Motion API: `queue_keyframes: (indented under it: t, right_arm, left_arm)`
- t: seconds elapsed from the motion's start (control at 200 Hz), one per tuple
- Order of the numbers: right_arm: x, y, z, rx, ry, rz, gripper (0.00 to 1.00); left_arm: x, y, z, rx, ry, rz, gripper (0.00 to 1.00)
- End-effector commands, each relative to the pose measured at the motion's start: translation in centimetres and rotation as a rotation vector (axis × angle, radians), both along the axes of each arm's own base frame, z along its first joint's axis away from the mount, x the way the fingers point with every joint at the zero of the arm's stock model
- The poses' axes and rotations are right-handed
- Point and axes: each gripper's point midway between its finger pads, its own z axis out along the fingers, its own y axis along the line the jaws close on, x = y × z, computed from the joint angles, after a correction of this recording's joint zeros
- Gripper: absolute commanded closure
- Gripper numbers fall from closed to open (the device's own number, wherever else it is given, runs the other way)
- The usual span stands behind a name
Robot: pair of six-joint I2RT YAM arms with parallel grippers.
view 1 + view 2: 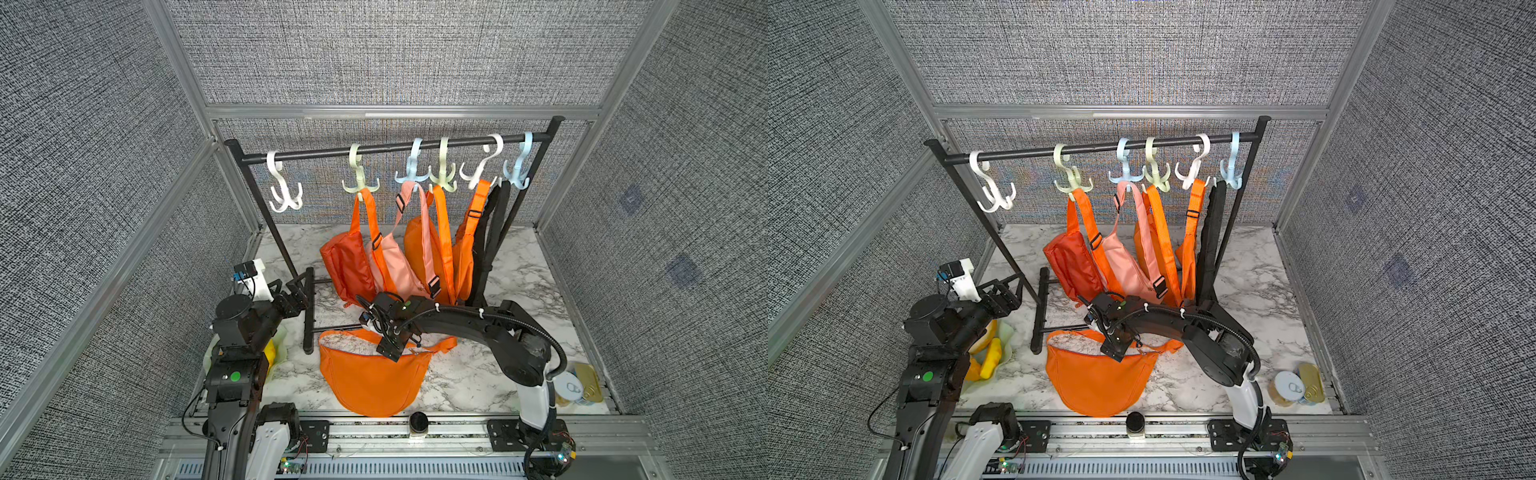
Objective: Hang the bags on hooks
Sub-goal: Pick up the bag from the center of the board.
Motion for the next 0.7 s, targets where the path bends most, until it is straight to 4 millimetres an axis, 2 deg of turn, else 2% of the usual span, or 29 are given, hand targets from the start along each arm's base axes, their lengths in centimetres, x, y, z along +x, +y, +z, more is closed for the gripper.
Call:
queue_keyframes:
  t: [0.0, 0.12, 0.4, 0.5, 0.695]
  right_arm:
    - [0.3, -0.1, 0.5, -0.020, -0.015, 0.022, 0.21]
    - [0.7, 0.2, 0.8, -0.022, -0.030, 0.029, 0.20]
    - [2.2, -0.9, -0.8, -0.090, -0.064, 0.031, 0.20]
    - [3.1, -1.3, -0.4, -0.100, -0.095, 0.024, 0.21]
    - [3.9, -1.1, 0.1, -0.085, -0.096, 0.036, 0.21]
  left_arm:
    - [-0.5, -0.3, -0.7, -0.006, 0.029, -0.016, 0.14]
    - [-0.7, -0.4, -0.5, -0.008, 0.018, -0.020, 0.14]
    - [-0.5, -0.7, -0.5, -0.018, 0.009, -0.040, 0.14]
    - [-0.4, -0.9, -0.6, -0.028, 0.011, -0.047, 0.14]
    - [-0.4, -1.0, -0.4, -0.032, -0.002, -0.054, 0.14]
